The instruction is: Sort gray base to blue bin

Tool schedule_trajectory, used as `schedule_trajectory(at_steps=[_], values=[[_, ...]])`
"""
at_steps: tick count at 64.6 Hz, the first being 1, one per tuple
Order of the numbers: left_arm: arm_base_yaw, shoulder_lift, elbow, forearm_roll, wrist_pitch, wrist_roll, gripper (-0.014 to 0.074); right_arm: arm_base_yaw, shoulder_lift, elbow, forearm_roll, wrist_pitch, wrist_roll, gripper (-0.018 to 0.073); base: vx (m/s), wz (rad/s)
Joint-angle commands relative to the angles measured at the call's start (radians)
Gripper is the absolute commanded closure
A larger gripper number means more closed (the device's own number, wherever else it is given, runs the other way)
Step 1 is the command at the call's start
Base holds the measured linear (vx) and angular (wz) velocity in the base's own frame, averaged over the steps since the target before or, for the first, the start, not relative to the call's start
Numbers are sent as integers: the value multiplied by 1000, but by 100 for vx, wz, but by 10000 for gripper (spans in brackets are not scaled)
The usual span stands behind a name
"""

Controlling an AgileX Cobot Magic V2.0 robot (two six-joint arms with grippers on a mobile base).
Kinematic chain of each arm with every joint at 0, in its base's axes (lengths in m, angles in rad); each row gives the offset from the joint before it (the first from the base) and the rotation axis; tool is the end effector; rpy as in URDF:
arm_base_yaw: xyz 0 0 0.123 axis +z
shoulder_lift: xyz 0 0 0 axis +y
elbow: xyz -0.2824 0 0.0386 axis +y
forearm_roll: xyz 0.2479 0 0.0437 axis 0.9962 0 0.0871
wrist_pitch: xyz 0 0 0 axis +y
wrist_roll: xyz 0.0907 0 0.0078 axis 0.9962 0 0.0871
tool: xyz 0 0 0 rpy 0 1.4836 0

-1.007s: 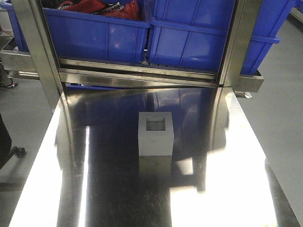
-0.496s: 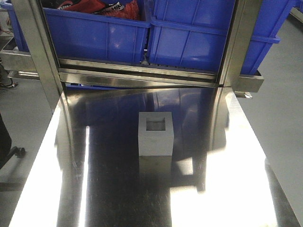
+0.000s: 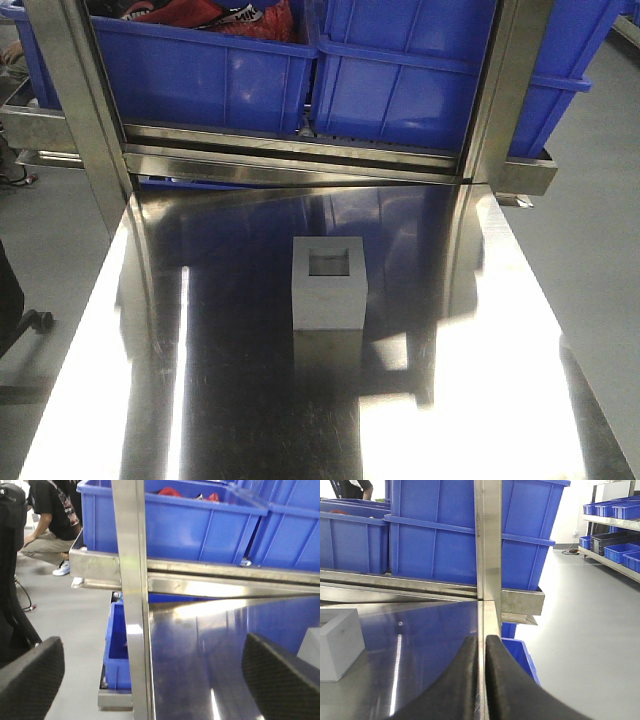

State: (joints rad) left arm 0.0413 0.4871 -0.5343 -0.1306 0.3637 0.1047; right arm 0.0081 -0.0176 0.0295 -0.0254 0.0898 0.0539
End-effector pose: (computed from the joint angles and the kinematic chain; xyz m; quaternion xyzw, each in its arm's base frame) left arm 0.1027 0.0000 0.3241 -0.0086 0.7824 -0.0107 0.6227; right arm 0.0564 0.0002 0.1959 0.0081 0.7122 0.0121 0.7019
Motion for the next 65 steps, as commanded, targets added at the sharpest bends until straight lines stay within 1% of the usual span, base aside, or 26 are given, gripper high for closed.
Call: schedule_trajectory(at_steps=[1,5,10,11,14,17,22,26,28,34,40,44,45,50,54,60,63,65], values=[[-9,35,-69,-42,-64,39,-82,-4,-8,1,-6,-74,-7,564,0,0],[-9,81,-113,-102,-42,103,-68,-4,-8,1,-6,-74,-7,564,0,0],[-9,144,-179,-211,-2,229,-60,-4,-8,1,-6,-74,-7,564,0,0],[-9,164,-199,-245,11,269,-60,-4,-8,1,-6,-74,-7,564,0,0],[-9,215,-238,-319,34,351,-57,-4,-8,1,-6,-74,-7,564,0,0],[-9,271,-282,-425,57,457,-55,-4,-8,1,-6,-74,-7,564,0,0],[-12,360,-354,-555,83,579,-53,-4,-8,1,-6,-74,-7,564,0,0],[-31,428,-399,-626,89,636,-52,-4,-8,1,-6,-74,-7,564,0,0],[-50,456,-420,-646,87,650,-52,-4,-8,1,-6,-74,-7,564,0,0],[-124,549,-491,-644,66,655,-48,-4,-8,1,-6,-74,-7,564,0,0],[-238,635,-544,-632,15,654,-43,-4,-8,1,-6,-74,-7,564,0,0],[-303,690,-571,-622,-22,650,-39,-4,-8,1,-6,-74,-7,564,0,0],[-327,703,-579,-617,-38,642,-36,-4,-8,1,-6,-74,-7,564,0,0],[-404,778,-606,-610,-87,606,-32,-4,-8,1,-6,-74,-7,564,0,0],[-444,836,-631,-606,-103,591,-30,-4,-8,1,-6,-74,-7,564,0,0],[-512,924,-682,-561,-103,549,-28,-4,-8,1,-6,-74,-7,564,0,0],[-546,961,-712,-532,-96,511,-25,-4,-8,1,-6,-74,-7,564,0,0],[-568,991,-735,-498,-90,475,-24,-4,-8,1,-6,-74,-7,564,0,0]])
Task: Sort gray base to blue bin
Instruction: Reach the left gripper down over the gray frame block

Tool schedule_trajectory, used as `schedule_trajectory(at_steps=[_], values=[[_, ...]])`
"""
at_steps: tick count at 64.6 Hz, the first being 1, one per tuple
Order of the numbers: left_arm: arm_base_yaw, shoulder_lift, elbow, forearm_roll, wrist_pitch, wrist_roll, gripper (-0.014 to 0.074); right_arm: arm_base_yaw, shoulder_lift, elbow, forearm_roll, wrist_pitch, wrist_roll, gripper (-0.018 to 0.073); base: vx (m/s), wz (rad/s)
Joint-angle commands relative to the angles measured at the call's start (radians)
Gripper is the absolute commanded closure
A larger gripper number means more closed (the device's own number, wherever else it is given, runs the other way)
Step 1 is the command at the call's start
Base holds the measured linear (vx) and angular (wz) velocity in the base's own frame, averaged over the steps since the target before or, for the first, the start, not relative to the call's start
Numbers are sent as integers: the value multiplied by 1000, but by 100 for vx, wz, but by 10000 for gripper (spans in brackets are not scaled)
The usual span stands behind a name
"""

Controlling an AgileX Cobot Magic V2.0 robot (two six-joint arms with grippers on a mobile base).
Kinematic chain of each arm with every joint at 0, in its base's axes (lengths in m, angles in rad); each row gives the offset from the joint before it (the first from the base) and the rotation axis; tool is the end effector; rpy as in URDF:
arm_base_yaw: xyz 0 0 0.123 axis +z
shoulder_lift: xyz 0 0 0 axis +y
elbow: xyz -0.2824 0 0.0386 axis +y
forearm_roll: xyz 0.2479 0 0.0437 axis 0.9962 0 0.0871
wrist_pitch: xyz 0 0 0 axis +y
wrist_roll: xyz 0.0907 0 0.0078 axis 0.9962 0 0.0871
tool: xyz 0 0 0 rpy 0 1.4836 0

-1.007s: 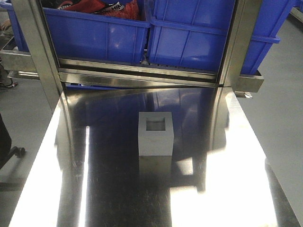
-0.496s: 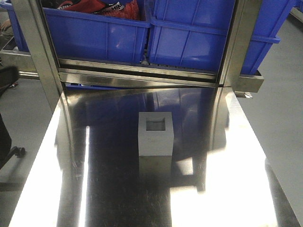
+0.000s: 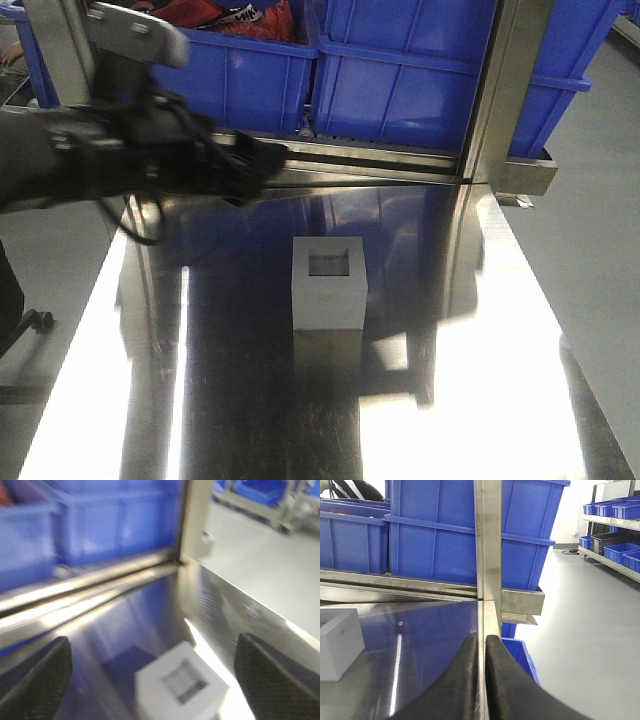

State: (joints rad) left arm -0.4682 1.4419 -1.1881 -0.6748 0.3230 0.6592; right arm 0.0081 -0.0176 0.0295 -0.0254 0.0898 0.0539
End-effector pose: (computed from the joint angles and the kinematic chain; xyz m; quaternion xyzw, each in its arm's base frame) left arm 0.2901 -0.1670 0.3514 0.2505 0.7988 -0.2042 0.5074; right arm 0.0564 0.0002 0.1959 0.0081 0.7122 0.0121 0.7019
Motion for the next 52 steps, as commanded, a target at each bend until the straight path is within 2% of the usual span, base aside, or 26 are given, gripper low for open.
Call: schedule_trajectory(at_steps=[1,3,9,12,16,23,27,41,52], values=[[-67,48,-91,61,-47,-97,-23,-4,-8,1,-6,-74,-7,564,0,0],[-82,77,-111,94,-41,-138,-20,-4,-8,1,-6,-74,-7,564,0,0],[-118,148,-180,252,-17,-328,-15,-4,-8,1,-6,-74,-7,564,0,0],[-126,182,-207,328,-3,-436,-15,-4,-8,1,-6,-74,-7,564,0,0],[-126,224,-251,458,46,-632,-13,-4,-8,1,-6,-74,-7,564,0,0],[-125,291,-315,623,131,-851,-12,-4,-8,1,-6,-74,-7,564,0,0],[-125,329,-342,675,160,-907,-11,-4,-8,1,-6,-74,-7,564,0,0],[-124,423,-358,675,172,-995,-11,-4,-8,1,-6,-74,-7,564,0,0],[-114,477,-358,675,156,-1024,-11,-4,-8,1,-6,-74,-7,564,0,0]])
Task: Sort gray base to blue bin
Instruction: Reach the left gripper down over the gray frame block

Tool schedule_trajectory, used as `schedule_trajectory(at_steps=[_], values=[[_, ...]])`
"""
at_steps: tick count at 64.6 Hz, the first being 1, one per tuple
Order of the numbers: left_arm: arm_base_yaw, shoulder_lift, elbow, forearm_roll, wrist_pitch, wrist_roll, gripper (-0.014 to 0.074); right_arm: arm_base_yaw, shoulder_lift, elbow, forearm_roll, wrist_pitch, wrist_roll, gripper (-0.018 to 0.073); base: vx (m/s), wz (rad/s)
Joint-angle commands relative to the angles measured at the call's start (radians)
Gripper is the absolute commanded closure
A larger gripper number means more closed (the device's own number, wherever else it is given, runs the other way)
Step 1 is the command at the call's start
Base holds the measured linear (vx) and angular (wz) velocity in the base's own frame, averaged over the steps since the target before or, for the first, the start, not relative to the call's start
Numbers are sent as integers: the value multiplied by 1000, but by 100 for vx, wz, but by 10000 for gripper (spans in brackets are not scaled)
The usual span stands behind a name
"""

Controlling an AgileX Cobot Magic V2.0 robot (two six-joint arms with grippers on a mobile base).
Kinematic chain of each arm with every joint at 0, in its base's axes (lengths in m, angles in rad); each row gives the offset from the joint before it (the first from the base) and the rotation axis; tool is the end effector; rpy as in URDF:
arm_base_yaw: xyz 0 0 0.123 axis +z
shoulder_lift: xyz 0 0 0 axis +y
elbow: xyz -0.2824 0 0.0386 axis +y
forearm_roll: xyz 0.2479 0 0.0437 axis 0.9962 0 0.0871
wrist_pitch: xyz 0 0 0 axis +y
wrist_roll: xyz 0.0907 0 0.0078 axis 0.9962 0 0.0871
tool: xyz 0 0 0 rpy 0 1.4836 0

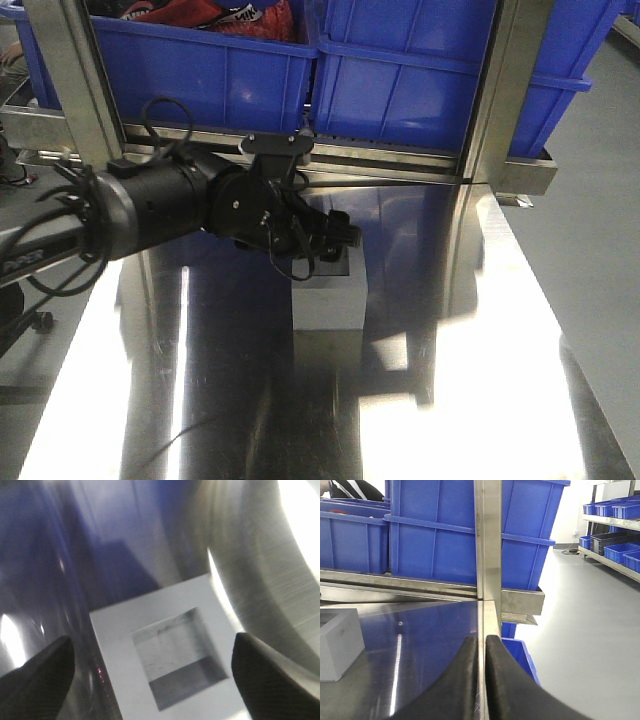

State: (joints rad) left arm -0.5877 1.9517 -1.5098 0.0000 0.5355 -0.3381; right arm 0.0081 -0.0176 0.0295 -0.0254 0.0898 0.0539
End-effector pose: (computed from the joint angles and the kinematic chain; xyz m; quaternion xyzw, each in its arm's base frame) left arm 0.3668 -0.2444 0.2335 0.1173 0.9353 -0.1490 0.2986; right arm 0.0564 0.0002 0.1959 0.0081 0.7122 0.0121 0.7019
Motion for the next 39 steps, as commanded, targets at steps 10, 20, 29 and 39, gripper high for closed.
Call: schedule_trajectory(at_steps=[10,20,29,39], values=[[24,-13,-36,0,-54,-41,-11,-4,-8,1,-6,-74,-7,564,0,0],[25,8,-36,0,-43,-41,-11,-4,-8,1,-6,-74,-7,564,0,0],[25,28,-36,0,-40,-41,-11,-4,-8,1,-6,-74,-7,564,0,0],[25,37,-36,-11,-29,-41,-7,-4,-8,1,-7,-74,-7,564,0,0]])
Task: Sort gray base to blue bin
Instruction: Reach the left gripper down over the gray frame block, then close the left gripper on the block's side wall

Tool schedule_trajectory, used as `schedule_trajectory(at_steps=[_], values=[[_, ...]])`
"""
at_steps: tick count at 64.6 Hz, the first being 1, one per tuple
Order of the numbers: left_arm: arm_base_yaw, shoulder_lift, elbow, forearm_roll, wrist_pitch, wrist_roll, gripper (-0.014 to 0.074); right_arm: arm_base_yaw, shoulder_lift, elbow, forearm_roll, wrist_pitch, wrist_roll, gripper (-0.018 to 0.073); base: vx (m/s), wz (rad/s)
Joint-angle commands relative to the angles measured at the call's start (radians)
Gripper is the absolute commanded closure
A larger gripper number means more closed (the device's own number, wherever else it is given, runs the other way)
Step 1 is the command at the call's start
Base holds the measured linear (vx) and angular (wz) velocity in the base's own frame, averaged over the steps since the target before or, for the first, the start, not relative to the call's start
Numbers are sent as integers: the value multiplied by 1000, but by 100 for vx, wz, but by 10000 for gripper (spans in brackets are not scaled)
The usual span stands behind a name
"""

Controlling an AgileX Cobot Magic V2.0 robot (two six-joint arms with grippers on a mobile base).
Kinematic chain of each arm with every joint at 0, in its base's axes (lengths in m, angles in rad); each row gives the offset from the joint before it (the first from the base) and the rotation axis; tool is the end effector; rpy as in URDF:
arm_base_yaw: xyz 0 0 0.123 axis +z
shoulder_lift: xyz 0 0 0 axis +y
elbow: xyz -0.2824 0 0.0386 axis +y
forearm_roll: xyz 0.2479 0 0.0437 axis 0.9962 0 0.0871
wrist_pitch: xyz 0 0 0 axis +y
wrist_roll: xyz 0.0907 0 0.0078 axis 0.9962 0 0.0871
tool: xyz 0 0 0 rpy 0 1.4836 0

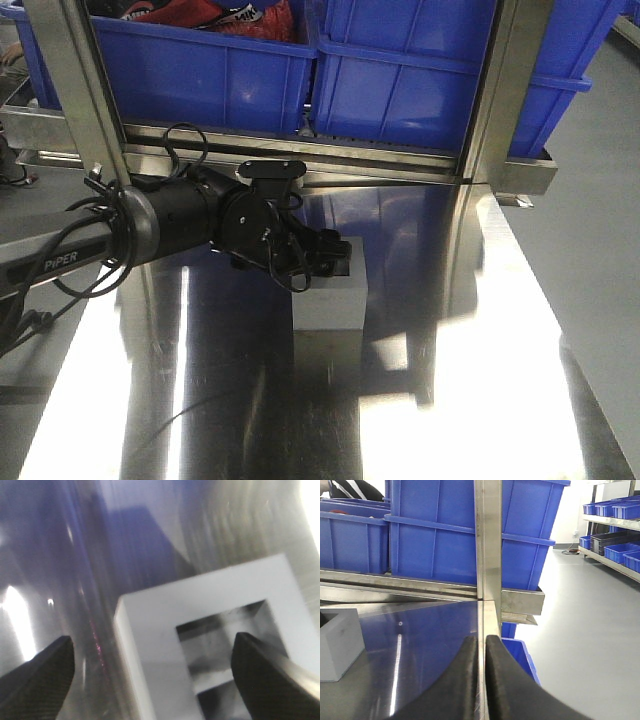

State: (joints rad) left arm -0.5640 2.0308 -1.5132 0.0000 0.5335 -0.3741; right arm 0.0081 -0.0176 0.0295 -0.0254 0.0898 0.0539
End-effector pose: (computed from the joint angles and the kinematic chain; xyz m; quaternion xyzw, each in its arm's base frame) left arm 0.3793 -0.2399 0.1994 0.0905 0.9500 -0.1351 0.2665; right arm 0.0564 0.0002 0.1959 0.0081 0.7122 0.0121 0.7019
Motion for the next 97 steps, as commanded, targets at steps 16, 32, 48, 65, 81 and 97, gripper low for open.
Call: schedule_trajectory(at_steps=[16,32,48,65,81,97], values=[[2,-42,-33,-16,-20,-5,3,-4,-8,1,-7,-74,-7,564,0,0],[2,-42,-33,-16,13,-5,157,-4,-8,1,-7,-74,-7,564,0,0],[2,-42,-33,-16,29,-5,414,-4,-8,1,-7,-74,-7,564,0,0],[2,-43,-33,-16,21,-5,556,-4,-8,1,-7,-74,-7,564,0,0],[-1,-124,-33,-15,-92,-5,561,-4,-8,1,-7,-74,-7,564,0,0],[-8,-297,-8,48,-147,-3,557,-4,-8,1,-7,-74,-7,564,0,0]])
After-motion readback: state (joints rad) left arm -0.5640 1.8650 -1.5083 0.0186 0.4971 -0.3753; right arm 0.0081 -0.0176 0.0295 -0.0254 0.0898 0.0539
